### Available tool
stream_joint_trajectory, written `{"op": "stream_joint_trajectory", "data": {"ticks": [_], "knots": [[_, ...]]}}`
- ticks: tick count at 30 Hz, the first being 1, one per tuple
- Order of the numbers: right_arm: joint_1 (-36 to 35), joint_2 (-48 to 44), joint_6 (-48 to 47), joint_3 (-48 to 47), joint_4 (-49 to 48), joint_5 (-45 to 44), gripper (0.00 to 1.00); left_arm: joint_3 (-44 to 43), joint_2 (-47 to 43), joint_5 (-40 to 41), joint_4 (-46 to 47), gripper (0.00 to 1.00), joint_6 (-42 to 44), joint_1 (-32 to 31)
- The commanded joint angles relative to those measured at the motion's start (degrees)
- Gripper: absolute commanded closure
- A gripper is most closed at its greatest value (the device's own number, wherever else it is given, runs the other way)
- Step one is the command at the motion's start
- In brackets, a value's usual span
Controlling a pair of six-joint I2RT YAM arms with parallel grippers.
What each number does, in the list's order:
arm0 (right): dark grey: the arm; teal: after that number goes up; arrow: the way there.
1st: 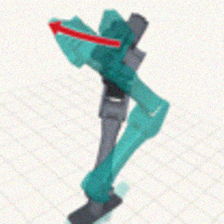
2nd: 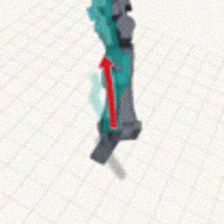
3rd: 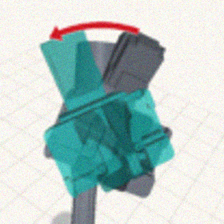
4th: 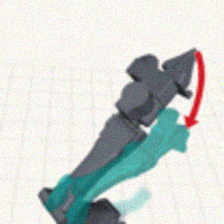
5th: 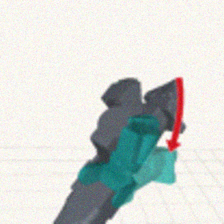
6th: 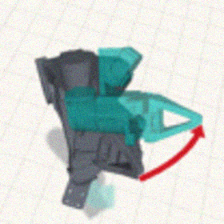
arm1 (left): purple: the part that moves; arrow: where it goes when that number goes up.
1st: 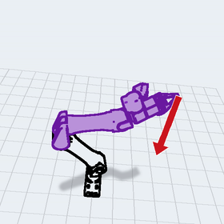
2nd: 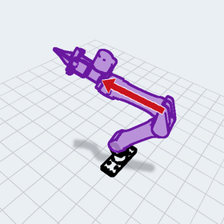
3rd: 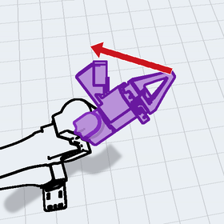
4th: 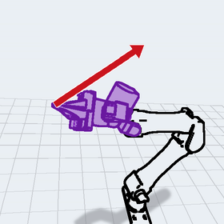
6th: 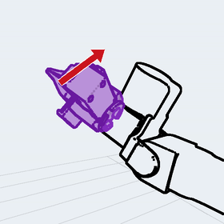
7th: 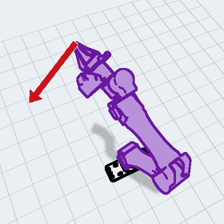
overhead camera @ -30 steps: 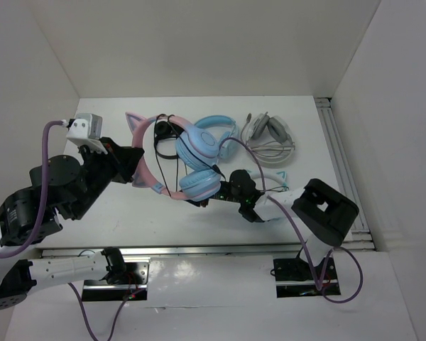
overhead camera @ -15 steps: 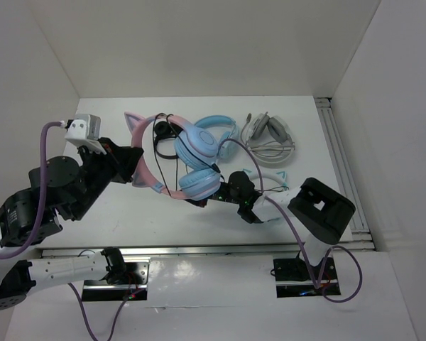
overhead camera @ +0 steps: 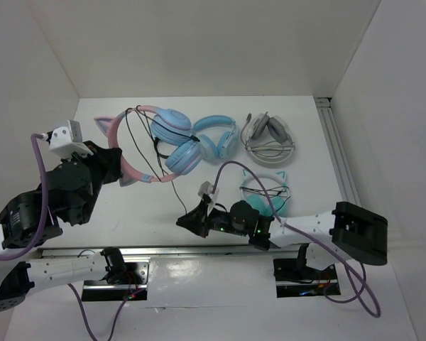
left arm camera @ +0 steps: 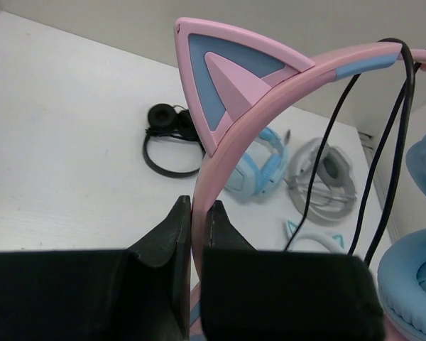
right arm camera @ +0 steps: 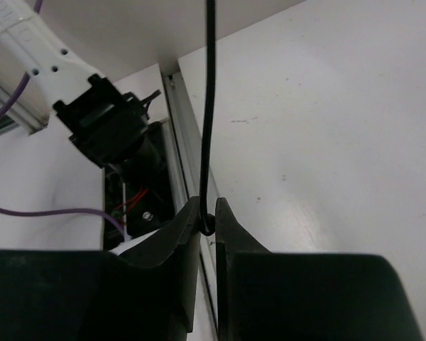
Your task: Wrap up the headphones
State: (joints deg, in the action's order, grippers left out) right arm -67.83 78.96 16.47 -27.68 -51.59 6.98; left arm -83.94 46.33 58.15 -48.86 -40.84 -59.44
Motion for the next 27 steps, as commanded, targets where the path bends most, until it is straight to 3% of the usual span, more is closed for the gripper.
{"op": "stream_joint_trajectory", "data": {"ticks": [1, 8, 11, 15, 20, 27], "knots": [[-5.54, -5.03, -3.98, 0.35, 8.07, -11.45, 1.00, -0.87, 2.00, 8.99, 1.41, 1.00, -7.67, -0.15], [-18.99, -7.85, -9.08, -9.57, 29.25, -26.04, 1.00, -0.70, 9.03, 12.78, -2.55, 1.00, -9.79, 0.55], [-24.26, -9.08, -11.98, -15.10, 38.54, -33.16, 1.00, 1.76, 10.44, 11.20, -3.70, 1.00, -10.31, 3.88], [-30.59, -8.56, -15.49, -24.50, 50.69, -44.30, 1.00, 6.93, 12.38, 5.24, -2.03, 1.00, -4.01, 9.59], [-31.75, -8.56, -18.84, -30.23, 61.24, -47.41, 1.00, 10.81, 12.39, 1.36, -1.51, 1.00, -1.01, 12.68], [-31.75, -8.03, -26.03, -35.33, 68.73, -52.51, 1.00, 17.58, 8.79, -15.58, 8.52, 1.00, 17.79, 12.68]]}}
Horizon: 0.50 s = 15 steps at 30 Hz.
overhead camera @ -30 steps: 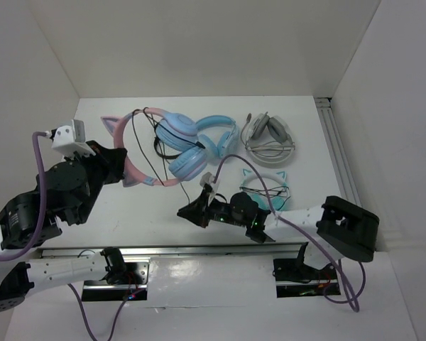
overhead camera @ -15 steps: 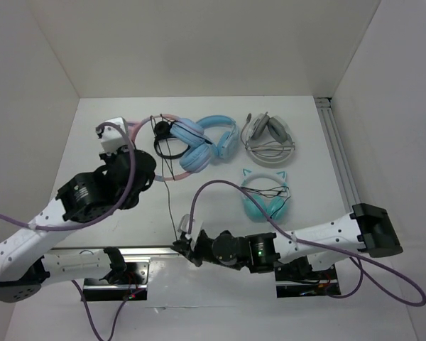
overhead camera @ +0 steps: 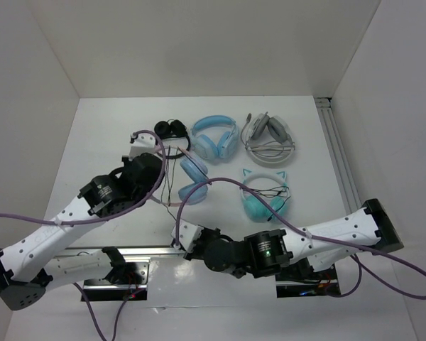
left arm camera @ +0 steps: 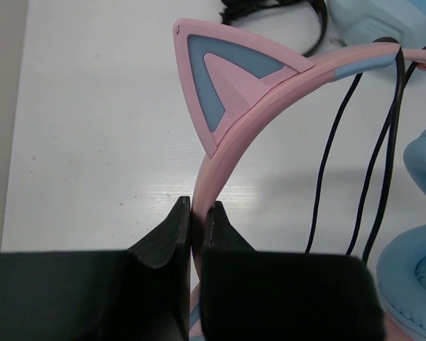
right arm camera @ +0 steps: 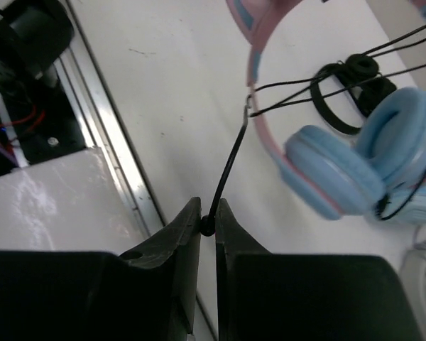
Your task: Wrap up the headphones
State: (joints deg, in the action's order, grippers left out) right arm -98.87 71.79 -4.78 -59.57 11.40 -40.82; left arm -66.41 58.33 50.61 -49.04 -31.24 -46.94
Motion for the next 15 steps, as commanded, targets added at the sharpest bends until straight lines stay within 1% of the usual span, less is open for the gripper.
{"op": "stream_joint_trajectory", "data": {"ticks": [1, 4, 9, 13, 15], "knots": [[-0.71, -0.86, -5.50, -3.97, 6.78, -5.49, 1.00, 0.05, -4.09, -10.07, 8.69, 1.00, 10.04, 0.18], [-1.85, -0.33, -7.96, -5.46, 9.86, -8.56, 1.00, 0.76, -4.62, -15.87, 8.35, 1.00, 15.14, 0.18], [-2.47, 2.56, -10.61, -7.14, 14.17, -14.11, 1.00, 0.14, -4.62, -20.54, 3.08, 1.00, 18.05, -2.54], [-3.08, 1.96, -15.25, -7.67, 13.31, -16.04, 1.00, 0.66, -7.34, -27.47, 1.14, 1.00, 19.99, -4.30], [-3.08, 1.34, -17.80, -6.61, 11.38, -18.94, 1.00, 0.67, -7.87, -29.16, 0.34, 1.00, 20.70, -4.83]]}}
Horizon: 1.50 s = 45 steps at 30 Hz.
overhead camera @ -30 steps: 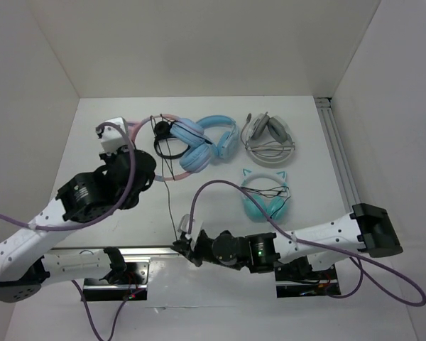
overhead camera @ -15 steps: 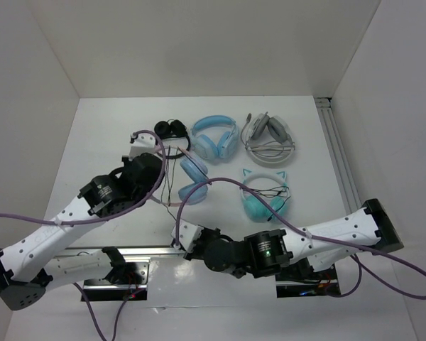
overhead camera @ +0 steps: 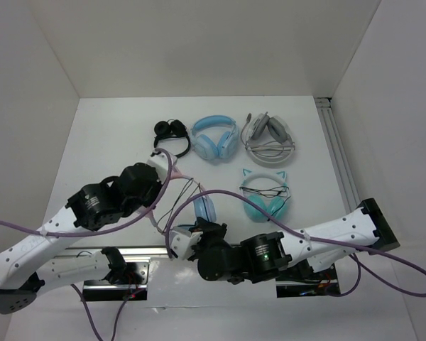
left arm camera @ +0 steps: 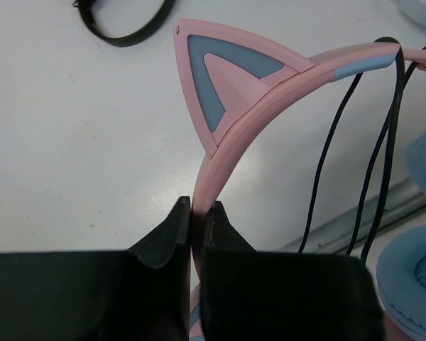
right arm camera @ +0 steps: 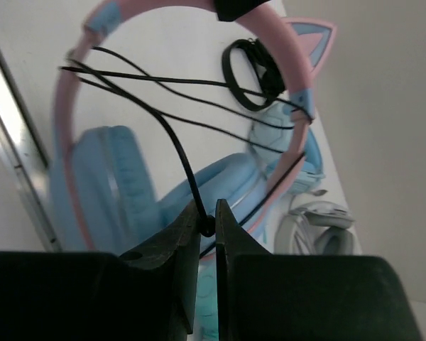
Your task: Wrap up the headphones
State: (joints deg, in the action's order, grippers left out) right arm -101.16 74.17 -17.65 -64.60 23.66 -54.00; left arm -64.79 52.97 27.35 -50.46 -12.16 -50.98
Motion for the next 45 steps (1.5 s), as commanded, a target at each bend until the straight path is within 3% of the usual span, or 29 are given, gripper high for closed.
{"op": "stream_joint_trajectory", "data": {"ticks": [1, 12, 24, 31, 38, 44, 45], "knots": [[-1.31, -1.05, -6.33, -1.58, -0.90, -6.81, 1.00, -0.95, -2.52, -8.00, 0.98, 1.00, 1.62, -1.57], [-1.32, -2.89, -15.04, 0.07, 0.17, -12.96, 1.00, -4.46, 0.99, -17.07, -4.12, 1.00, 3.29, -4.29], [0.26, -11.15, -15.22, 3.77, -0.54, -9.99, 0.98, -10.79, 0.99, -26.91, -7.28, 1.00, 6.63, -4.83], [2.64, -15.45, -14.61, 4.83, -1.16, -6.21, 0.84, -13.25, 1.61, -28.41, -7.29, 1.00, 7.68, -4.83], [3.25, -16.16, -14.61, 6.68, -1.16, -6.82, 0.59, -16.85, 2.40, -24.20, -9.05, 1.00, 7.16, -4.83], [6.50, -16.16, -11.72, 6.59, 2.09, -6.30, 0.53, -17.47, 3.63, -20.33, -9.66, 1.00, 5.14, -4.83], [6.51, -16.69, -11.01, 6.59, 2.79, -6.30, 0.41, -17.99, 3.63, -19.45, -9.66, 1.00, 4.26, -4.83]]}}
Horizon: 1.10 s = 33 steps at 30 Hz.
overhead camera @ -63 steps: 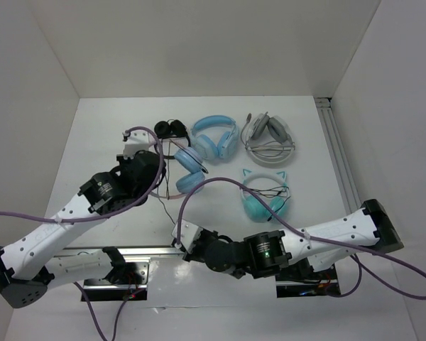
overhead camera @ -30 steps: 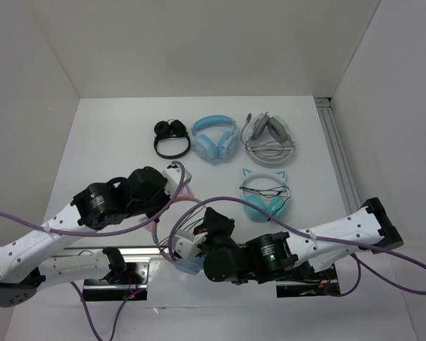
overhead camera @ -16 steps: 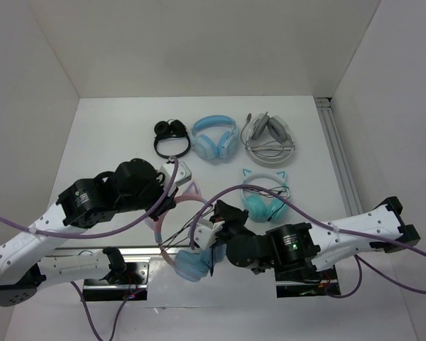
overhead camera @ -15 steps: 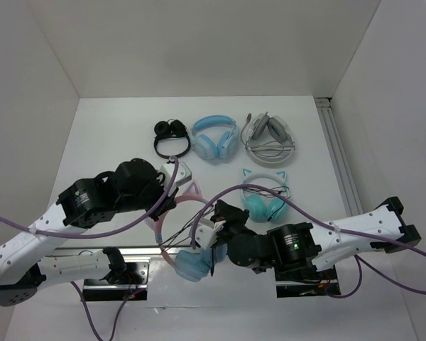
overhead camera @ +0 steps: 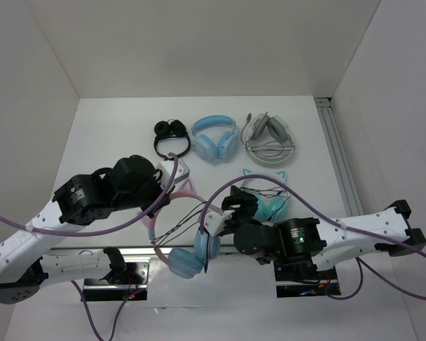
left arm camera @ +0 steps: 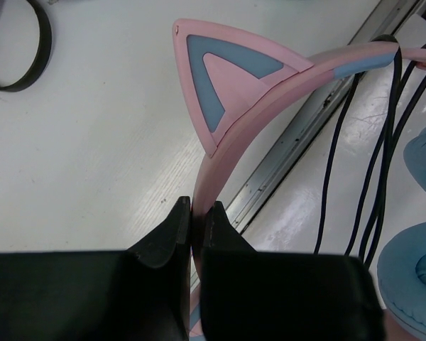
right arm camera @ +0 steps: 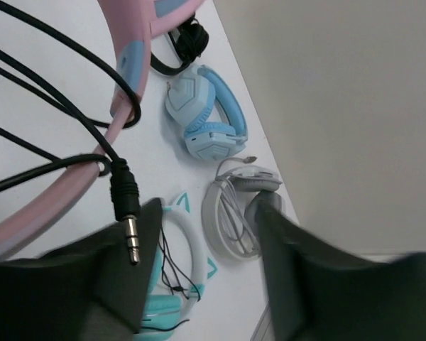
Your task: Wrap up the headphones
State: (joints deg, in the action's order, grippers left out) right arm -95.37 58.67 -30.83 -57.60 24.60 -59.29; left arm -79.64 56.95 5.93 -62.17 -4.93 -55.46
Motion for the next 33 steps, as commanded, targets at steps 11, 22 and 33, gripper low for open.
{"op": "stream_joint_trajectory", "data": {"ticks": [11, 22, 33], "knots": [[1.24, -7.42, 9.03, -3.13, 5.03, -5.75, 0.00, -2.37, 1.94, 0.31, 2.58, 1.00, -4.21, 8.78], [1.24, -8.31, 8.94, -5.85, 1.25, -18.66, 0.00, 7.47, 3.52, 0.31, 10.13, 1.00, -10.79, 26.00], [1.24, -2.61, 28.17, -13.40, 12.38, -20.97, 0.00, 16.35, 6.77, 10.59, 20.77, 1.00, -22.41, 48.76]]}}
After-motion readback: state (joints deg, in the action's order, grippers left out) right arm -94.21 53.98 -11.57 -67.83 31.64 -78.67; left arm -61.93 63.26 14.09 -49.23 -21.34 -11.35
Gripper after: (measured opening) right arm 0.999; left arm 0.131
